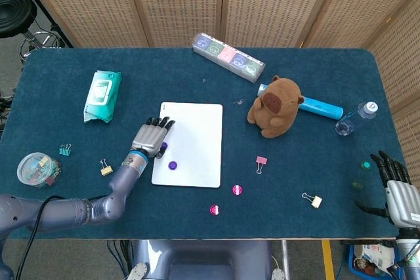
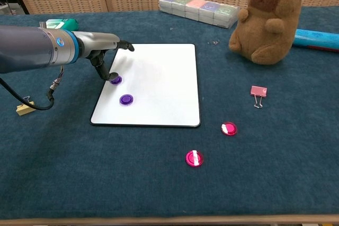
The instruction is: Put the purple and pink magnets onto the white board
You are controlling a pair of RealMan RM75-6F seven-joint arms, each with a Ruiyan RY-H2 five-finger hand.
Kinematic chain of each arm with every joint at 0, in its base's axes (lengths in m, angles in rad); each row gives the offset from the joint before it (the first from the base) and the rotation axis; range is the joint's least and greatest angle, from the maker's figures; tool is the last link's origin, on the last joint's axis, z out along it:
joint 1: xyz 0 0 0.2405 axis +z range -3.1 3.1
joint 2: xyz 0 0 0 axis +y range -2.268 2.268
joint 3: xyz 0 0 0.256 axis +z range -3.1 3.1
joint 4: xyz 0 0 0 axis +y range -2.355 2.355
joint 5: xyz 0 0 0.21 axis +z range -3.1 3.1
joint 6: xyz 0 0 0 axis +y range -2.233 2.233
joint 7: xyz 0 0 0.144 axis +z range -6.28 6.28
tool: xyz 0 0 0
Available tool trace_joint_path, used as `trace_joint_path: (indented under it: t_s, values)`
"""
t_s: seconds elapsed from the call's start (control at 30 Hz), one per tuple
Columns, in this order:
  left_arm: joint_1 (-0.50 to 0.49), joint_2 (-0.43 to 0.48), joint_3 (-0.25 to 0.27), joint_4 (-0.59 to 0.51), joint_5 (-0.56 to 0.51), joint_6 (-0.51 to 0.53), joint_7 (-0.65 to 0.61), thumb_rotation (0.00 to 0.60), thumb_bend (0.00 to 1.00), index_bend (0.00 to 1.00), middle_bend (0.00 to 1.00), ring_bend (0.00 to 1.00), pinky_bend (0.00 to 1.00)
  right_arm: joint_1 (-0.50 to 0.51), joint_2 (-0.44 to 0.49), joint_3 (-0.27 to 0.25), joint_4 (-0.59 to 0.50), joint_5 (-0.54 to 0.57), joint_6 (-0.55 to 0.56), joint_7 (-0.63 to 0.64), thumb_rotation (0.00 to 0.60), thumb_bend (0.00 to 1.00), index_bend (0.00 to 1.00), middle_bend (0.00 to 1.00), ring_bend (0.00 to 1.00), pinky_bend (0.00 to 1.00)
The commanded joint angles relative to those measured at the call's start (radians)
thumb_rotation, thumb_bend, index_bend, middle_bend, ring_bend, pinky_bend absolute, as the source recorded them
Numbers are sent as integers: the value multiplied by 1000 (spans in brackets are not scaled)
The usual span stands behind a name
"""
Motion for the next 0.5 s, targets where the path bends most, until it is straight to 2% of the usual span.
trace_joint_path:
  t_s: [0.03, 0.23, 0.33, 0.4, 0.5]
  values:
    - [15, 11, -7, -13, 37, 16, -26, 600, 464, 0, 0, 0, 0, 0, 1, 0, 0, 0, 0, 1, 600, 0, 0, 0, 0, 0]
    - [58, 63, -1, -83, 163, 42, -86, 600, 344, 0, 0, 0, 0, -1, 2, -1, 0, -3, 3, 2, 600, 0, 0, 0, 0, 0]
    - [96, 106, 11, -132, 251, 65, -129, 600, 244, 0, 0, 0, 0, -2, 0, -3, 1, -4, 2, -3, 600, 0, 0, 0, 0, 0]
    - [125, 138, 22, -158, 309, 88, -157, 600, 133, 0, 0, 0, 0, -1, -2, -5, 2, -6, 2, -9, 600, 0, 0, 0, 0, 0]
    - [171, 183, 41, -189, 392, 131, -196, 600, 44, 0, 0, 0, 0, 0, -8, -6, 5, -9, 3, -24, 600, 0, 0, 0, 0, 0]
